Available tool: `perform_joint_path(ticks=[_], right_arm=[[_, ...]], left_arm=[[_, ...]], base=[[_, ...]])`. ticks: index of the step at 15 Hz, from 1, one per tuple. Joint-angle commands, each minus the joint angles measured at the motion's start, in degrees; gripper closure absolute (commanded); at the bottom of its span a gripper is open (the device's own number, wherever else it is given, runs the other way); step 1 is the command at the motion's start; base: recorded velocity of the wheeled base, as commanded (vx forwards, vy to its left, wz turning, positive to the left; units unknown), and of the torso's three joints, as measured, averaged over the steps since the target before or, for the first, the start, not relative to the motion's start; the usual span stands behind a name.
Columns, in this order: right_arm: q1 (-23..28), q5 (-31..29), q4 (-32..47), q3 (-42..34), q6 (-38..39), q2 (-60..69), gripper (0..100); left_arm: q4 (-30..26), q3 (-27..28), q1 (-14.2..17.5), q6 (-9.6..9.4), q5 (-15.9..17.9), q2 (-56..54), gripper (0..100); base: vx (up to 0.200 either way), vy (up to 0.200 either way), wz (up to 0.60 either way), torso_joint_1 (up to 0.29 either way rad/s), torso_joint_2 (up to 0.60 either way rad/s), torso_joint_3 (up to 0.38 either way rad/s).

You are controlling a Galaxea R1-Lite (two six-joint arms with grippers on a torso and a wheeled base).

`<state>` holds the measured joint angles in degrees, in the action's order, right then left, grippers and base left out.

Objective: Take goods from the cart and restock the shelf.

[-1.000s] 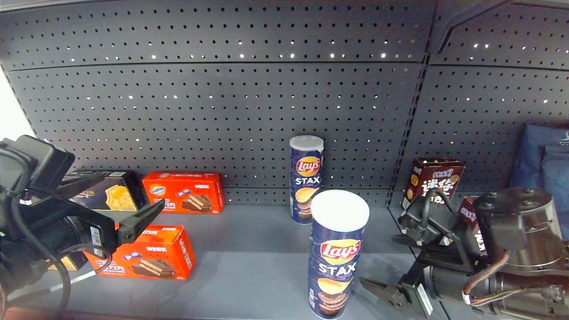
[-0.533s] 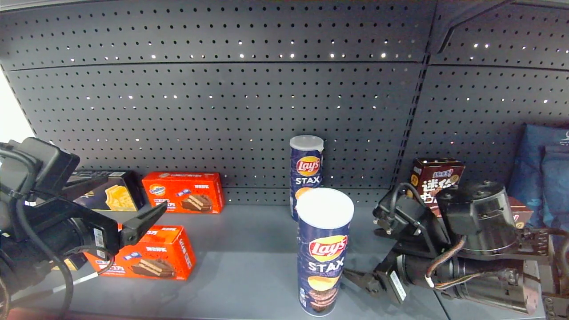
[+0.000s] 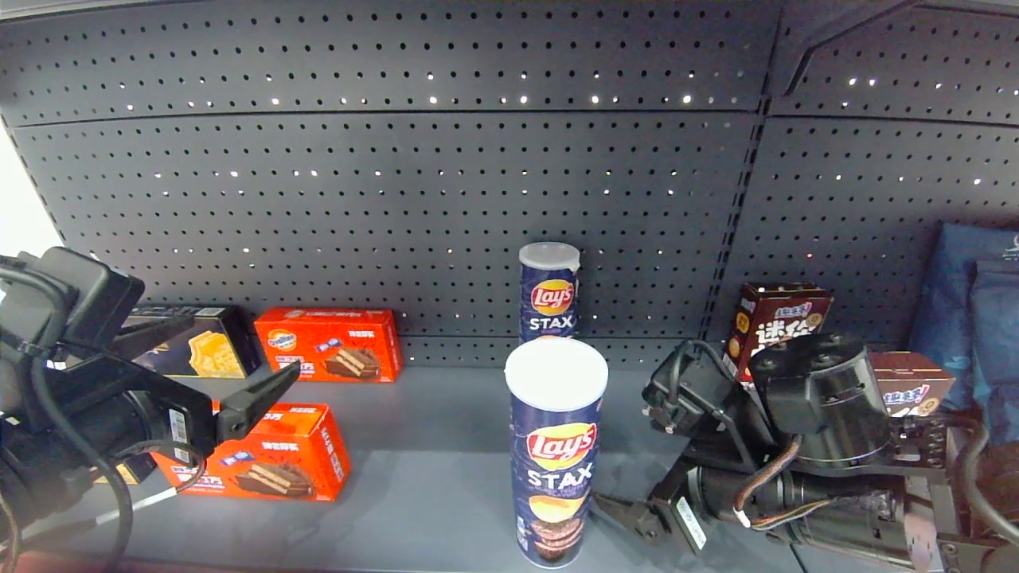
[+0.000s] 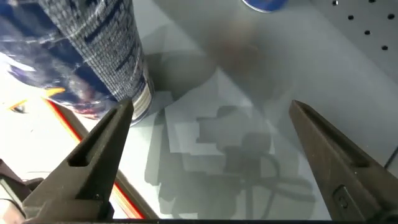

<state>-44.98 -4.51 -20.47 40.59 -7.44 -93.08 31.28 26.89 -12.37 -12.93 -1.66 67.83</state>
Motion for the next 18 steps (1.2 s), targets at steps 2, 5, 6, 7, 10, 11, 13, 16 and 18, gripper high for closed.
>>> perform_joint_path(ticks=[2,5,6,7,10,11,13,16,18], right_arm=[[0.77,-0.24,-0.01,-0.60,0.05,1.67,0],[2.62,-0.24,-0.01,-2.27,0.14,3.51,0],[6.22,-0.24,-0.01,-4.21,0.05,6.42,0],[7.89,-0.15,-0.01,-5.44,0.14,8.08,0],[10.00,-0.15,-0.01,-9.66,0.23,11.95,0],[10.00,-0.15,-0.01,-11.06,0.23,12.48,0],[10.00,0.03,-0.01,-12.73,0.14,13.18,0],[10.09,0.29,-0.01,-12.73,0.14,13.09,0],[10.09,0.47,-0.01,-13.08,0.14,12.83,0]], left_arm=[[0.18,0.27,-0.11,-0.07,0.08,0.11,0],[-0.26,2.20,-2.83,-0.69,-0.01,0.64,0],[-0.34,5.71,-5.64,-1.48,-0.19,3.98,0],[-0.34,7.82,-6.00,-1.74,-0.10,6.26,0],[-0.34,9.67,-9.51,-1.66,0.34,11.36,0],[-0.43,8.97,-10.65,-1.48,1.31,12.24,0],[-0.26,5.98,-12.06,-1.48,2.01,14.61,0],[-0.34,2.73,-15.22,-1.13,2.36,16.72,0],[-0.43,2.64,-16.89,-0.69,2.45,17.95,0]], base=[[0.000,0.000,0.00,0.000,0.00,0.000],[0.000,0.000,0.00,0.000,0.00,0.000],[0.000,0.000,0.00,0.000,0.00,0.000],[0.000,0.000,0.00,0.000,0.00,0.000],[0.000,0.000,0.00,0.000,0.00,0.000],[0.000,0.000,0.00,0.000,0.00,0.000],[0.000,0.000,0.00,0.000,0.00,0.000],[0.000,0.000,0.00,0.000,0.00,0.000],[0.000,0.000,0.00,0.000,0.00,0.000]])
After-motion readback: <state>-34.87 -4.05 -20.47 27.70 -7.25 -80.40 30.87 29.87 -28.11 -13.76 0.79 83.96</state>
